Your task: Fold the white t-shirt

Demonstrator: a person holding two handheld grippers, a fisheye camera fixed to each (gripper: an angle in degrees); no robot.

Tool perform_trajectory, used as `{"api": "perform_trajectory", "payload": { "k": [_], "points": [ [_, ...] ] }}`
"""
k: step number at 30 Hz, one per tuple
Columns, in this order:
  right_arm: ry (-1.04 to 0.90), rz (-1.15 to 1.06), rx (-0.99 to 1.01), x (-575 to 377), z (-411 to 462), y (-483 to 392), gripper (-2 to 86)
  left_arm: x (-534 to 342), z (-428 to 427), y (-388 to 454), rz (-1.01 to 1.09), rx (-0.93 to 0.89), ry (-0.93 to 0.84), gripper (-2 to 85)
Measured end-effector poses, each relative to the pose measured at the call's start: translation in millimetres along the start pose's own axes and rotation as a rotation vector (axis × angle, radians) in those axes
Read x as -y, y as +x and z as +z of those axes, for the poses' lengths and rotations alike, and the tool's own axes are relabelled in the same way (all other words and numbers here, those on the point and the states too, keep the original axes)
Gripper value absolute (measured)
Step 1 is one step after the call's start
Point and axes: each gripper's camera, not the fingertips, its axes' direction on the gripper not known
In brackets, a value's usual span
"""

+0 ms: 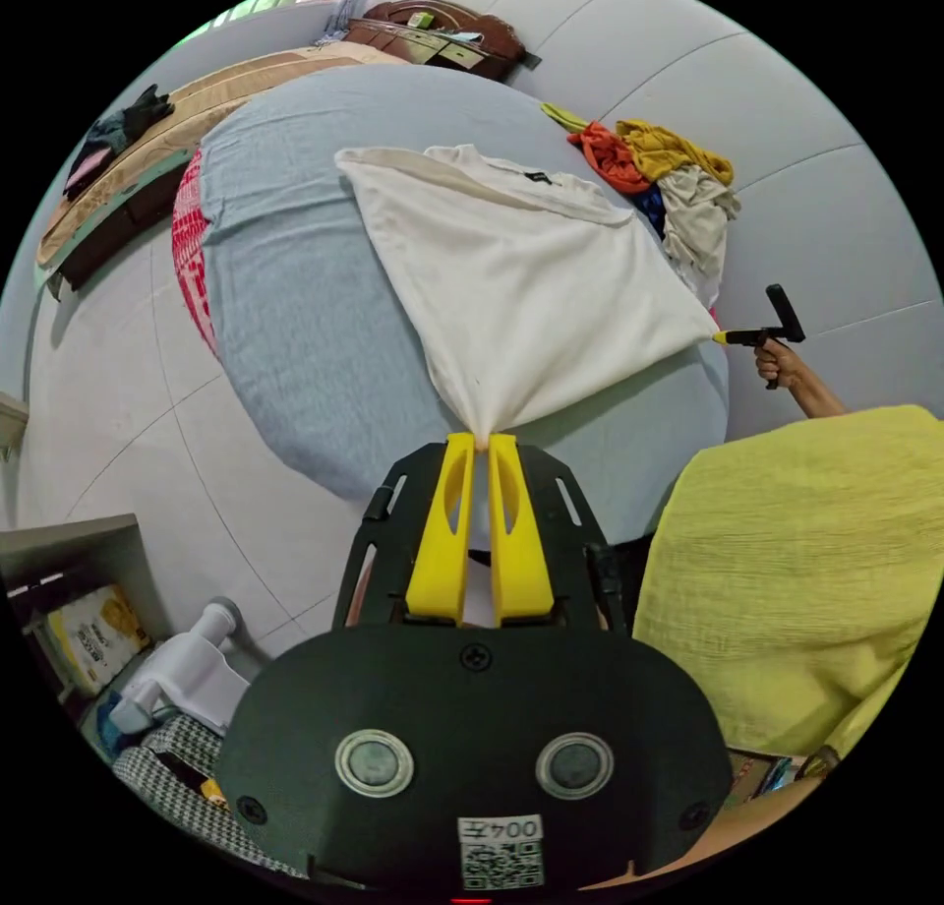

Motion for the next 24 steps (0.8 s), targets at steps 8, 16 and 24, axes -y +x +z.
{"api": "perform_trajectory", "payload": {
  "k": [8,16,24],
  "points": [
    [-0.005,0.099,-0.067,-10,47,10,-0.4,-7,22,3,-0.138,0.057,0.042,1.8],
    [0.106,-0.048,-0.18,16,27,-86,6.2,-14,-6,-15,-0.249,0.111,0.103,0.8],
    [-0.041,-0.006,-0.306,68,121,-123,6.0,63,-22,-3,-0.127,0.025,0.261,2.1]
  ]
}}
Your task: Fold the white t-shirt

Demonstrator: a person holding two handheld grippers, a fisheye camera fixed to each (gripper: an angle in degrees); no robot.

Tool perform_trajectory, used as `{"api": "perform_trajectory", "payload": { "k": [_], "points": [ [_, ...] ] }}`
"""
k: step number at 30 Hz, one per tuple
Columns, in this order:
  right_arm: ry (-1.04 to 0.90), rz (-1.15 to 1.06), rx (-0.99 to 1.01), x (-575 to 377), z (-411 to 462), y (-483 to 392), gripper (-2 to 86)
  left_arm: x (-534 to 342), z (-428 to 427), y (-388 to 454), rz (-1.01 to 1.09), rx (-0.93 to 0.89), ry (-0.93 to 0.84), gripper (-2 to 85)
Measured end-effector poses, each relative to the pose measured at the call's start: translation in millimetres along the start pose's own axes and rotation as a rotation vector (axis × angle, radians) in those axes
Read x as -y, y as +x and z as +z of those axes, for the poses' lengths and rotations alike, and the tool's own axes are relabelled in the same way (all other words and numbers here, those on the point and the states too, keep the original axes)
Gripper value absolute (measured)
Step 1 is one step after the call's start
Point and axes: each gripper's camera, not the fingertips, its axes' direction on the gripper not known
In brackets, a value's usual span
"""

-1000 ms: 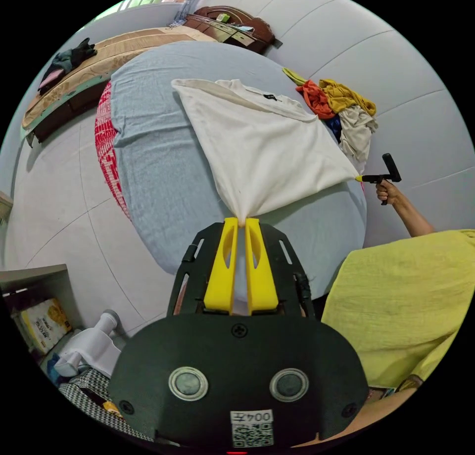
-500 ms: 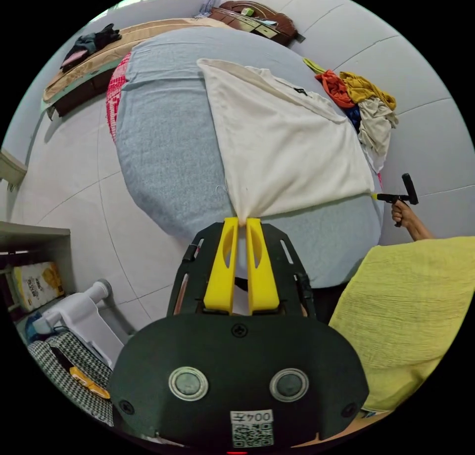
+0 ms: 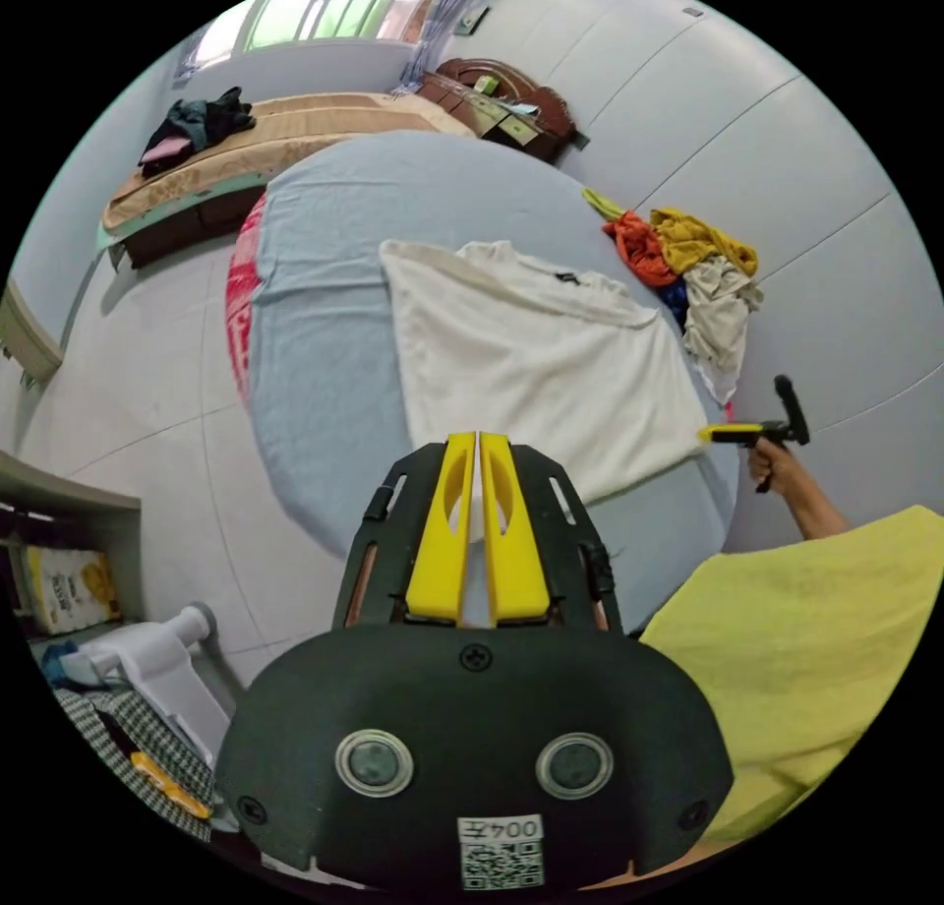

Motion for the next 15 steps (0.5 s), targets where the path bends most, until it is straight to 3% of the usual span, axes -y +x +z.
{"api": "perform_trajectory", "payload": {
  "k": [6,15],
  "points": [
    [-0.014,0.187,0.005,19,16,-10,4.7,81,46,-19,-0.104,-0.112,0.006,6.7],
    [-0.142,0.23,-0.037,62,35,-33,5.0,137,112,-78,-0.583,-0.41,0.088,9.7]
  ]
}}
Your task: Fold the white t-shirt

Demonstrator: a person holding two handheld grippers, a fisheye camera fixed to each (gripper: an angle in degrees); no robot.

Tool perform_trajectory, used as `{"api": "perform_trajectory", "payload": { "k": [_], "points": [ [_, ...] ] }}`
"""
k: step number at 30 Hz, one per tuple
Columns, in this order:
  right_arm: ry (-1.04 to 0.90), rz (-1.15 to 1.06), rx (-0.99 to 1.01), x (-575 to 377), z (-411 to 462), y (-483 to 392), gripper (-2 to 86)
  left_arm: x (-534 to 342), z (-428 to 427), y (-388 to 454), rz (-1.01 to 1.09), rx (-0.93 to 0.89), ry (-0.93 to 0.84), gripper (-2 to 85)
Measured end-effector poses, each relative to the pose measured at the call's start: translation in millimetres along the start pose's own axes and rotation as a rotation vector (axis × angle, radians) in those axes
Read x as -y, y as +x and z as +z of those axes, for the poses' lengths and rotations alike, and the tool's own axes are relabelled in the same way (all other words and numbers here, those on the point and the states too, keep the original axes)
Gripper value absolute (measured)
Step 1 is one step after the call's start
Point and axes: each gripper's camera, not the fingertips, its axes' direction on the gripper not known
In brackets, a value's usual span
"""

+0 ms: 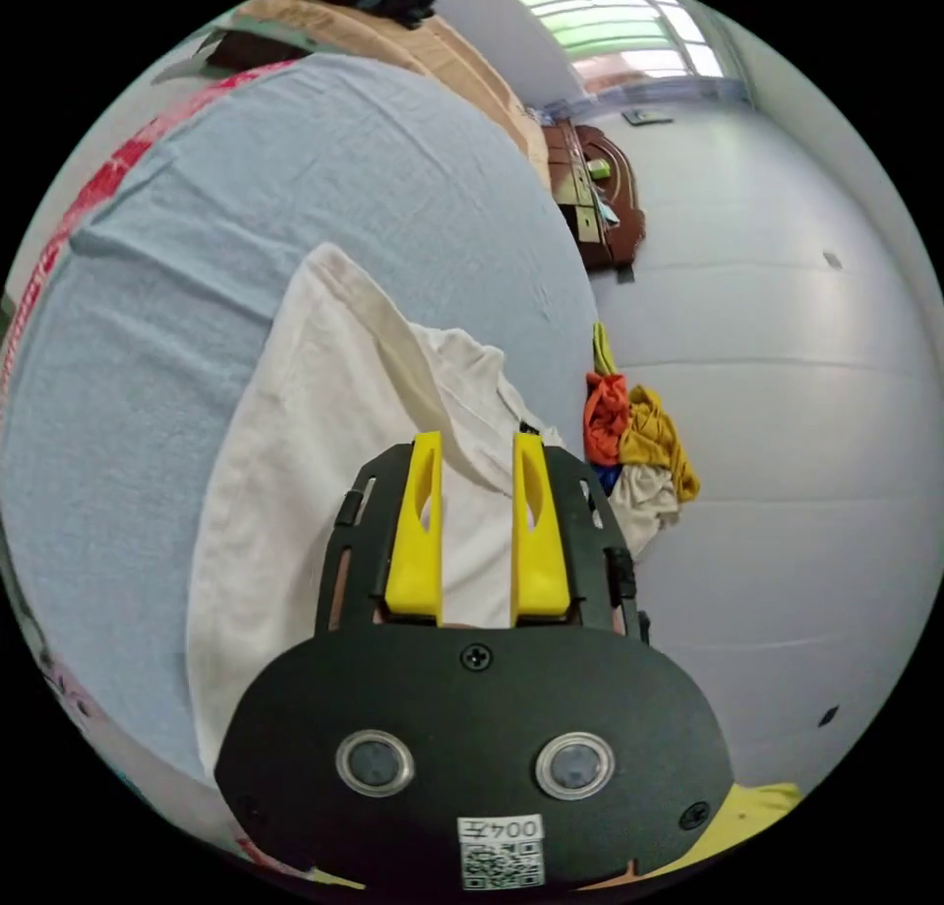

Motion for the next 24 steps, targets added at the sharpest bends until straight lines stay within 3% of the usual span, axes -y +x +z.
{"api": "perform_trajectory", "payload": {
  "k": [6,11,16,19,24],
  "points": [
    [-0.02,0.028,0.035,13,6,-5,4.8,31,22,-11,-0.072,0.04,-0.024,9.0],
    [-0.025,0.029,0.008,20,9,-16,4.5,53,30,-15,-0.118,0.028,-0.029,3.3],
    [-0.039,0.033,0.006,28,11,-22,4.3,68,27,-5,-0.088,-0.016,0.021,1.7],
    [-0.043,0.035,0.023,30,12,-21,4.3,79,36,-6,-0.016,0.051,-0.002,2.0],
    [-0.044,0.037,0.04,31,11,-20,4.4,83,44,-34,-0.09,-0.152,-0.021,3.6]
  ]
}}
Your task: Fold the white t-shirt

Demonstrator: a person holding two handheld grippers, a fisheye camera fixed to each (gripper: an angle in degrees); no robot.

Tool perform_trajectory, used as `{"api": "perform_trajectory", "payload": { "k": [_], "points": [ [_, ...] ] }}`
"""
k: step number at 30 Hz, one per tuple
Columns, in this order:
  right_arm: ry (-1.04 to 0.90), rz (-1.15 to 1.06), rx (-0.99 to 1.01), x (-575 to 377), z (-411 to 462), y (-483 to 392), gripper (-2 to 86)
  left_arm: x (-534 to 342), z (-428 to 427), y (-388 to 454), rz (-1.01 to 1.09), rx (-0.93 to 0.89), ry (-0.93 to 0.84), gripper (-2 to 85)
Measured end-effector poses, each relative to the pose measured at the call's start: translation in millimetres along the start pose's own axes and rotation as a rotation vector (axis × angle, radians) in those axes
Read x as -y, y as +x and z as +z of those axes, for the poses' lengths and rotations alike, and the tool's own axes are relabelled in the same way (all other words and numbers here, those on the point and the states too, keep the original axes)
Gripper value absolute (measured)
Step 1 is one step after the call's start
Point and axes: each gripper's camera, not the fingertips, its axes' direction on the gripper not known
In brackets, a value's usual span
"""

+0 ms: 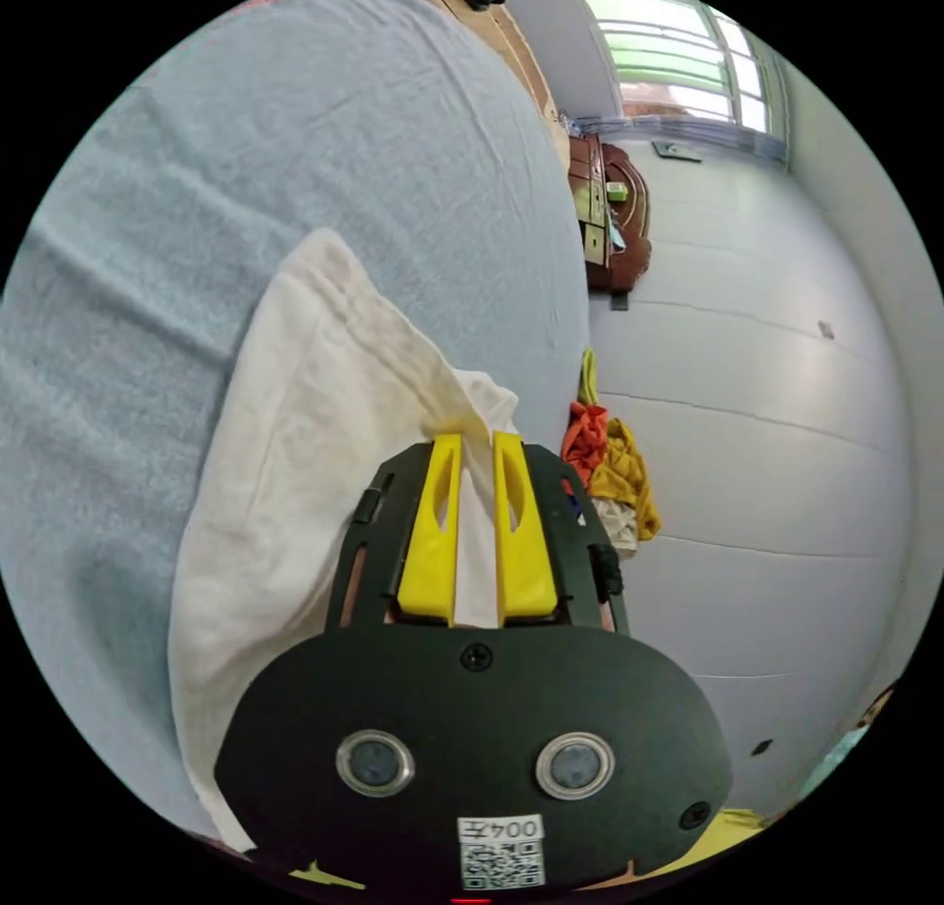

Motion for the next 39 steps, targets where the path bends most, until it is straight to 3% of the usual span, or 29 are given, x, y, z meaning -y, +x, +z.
{"api": "perform_trajectory", "payload": {
  "k": [9,13,16,21,24,27,39],
  "points": [
    [-0.003,-0.011,-0.002,-3,-6,0,4.4,-11,-40,4,0.103,0.054,0.132,2.9],
    [0.066,-0.033,-0.04,-19,-10,-4,3.7,-33,-34,32,0.362,0.347,0.003,2.8],
    [0.084,-0.102,-0.072,-30,-16,-14,1.8,-57,-33,48,0.474,0.465,0.03,2.7],
    [0.462,-0.135,0.003,-36,-89,-3,0.9,-95,-23,79,0.638,0.57,0.059,2.3],
    [0.59,-0.096,0.013,-16,-122,15,4.3,-114,1,84,0.7,0.634,-0.024,2.1],
    [0.581,-0.076,-0.019,18,-139,27,7.5,-124,22,80,0.704,0.702,-0.092,1.6],
    [0.425,-0.158,-0.003,124,-166,73,10.1,-151,43,97,0.76,0.75,-0.084,0.9]
  ]
}}
